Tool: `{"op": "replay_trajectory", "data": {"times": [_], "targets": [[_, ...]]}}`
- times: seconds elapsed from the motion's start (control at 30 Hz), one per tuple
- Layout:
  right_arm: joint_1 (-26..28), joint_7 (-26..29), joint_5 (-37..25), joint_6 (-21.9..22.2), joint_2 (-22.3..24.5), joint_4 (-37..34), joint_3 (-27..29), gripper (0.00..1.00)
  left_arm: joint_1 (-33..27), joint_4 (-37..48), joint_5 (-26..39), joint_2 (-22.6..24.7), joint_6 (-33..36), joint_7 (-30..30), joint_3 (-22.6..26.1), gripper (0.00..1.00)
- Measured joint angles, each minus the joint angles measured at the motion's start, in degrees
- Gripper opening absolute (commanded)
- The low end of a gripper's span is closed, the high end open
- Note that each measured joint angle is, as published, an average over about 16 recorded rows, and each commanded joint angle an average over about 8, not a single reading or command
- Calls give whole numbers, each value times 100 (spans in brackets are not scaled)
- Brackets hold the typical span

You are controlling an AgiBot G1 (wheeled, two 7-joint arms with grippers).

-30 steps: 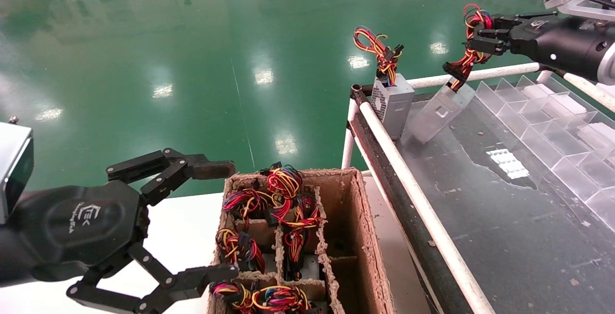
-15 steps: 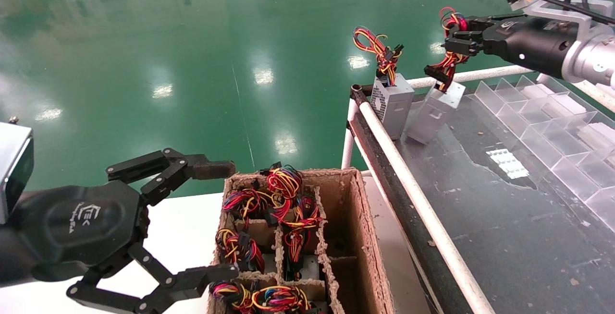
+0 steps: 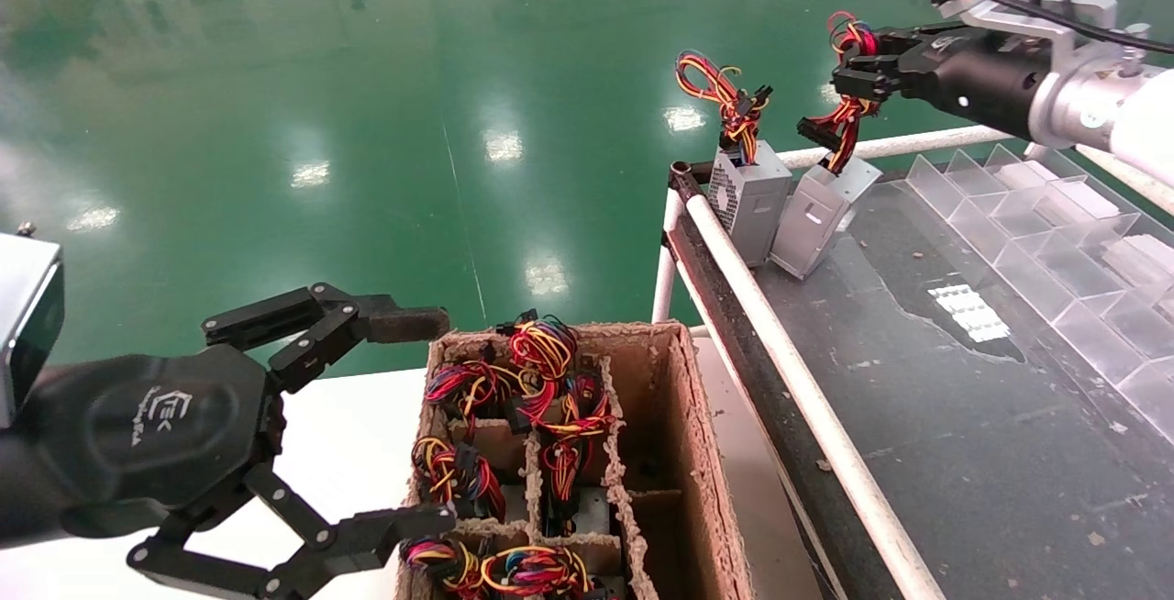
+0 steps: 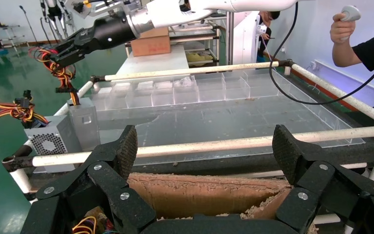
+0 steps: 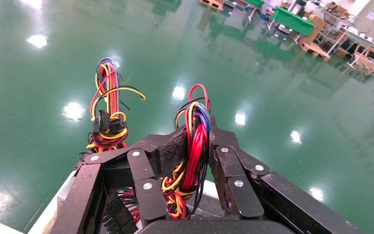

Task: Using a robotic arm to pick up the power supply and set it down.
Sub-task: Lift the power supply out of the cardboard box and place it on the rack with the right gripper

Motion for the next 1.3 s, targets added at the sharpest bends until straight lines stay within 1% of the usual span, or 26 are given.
{"op": "replay_trajectory", "data": {"times": [0.47, 0.83, 0.87, 0.9, 1.1, 1.13, 1.17, 1.3], "targets": [[36, -101, -123, 441, -407, 67, -85, 0, 0, 0, -1, 0, 0, 1, 1, 100], [63, -227, -163, 593, -600, 79, -113, 0, 0, 0, -1, -1, -1, 1, 2, 100], [57, -235, -162, 593, -605, 77, -112, 3, -1, 0, -1, -1, -1, 1, 2, 100], [51, -243, -159, 591, -608, 74, -110, 13, -1, 0, -1, -1, -1, 1, 2, 100], [-2, -279, -128, 545, -596, 60, -89, 88, -1, 0, -2, -1, -1, 1, 3, 100], [-11, -286, -122, 535, -591, 60, -84, 97, -1, 0, -2, -1, -1, 1, 3, 100], [-19, -292, -116, 525, -584, 60, -80, 100, -1, 0, -2, -1, -1, 1, 3, 100], [-40, -318, -86, 484, -551, 63, -59, 100, -1, 0, -2, -1, -1, 1, 3, 100]]}}
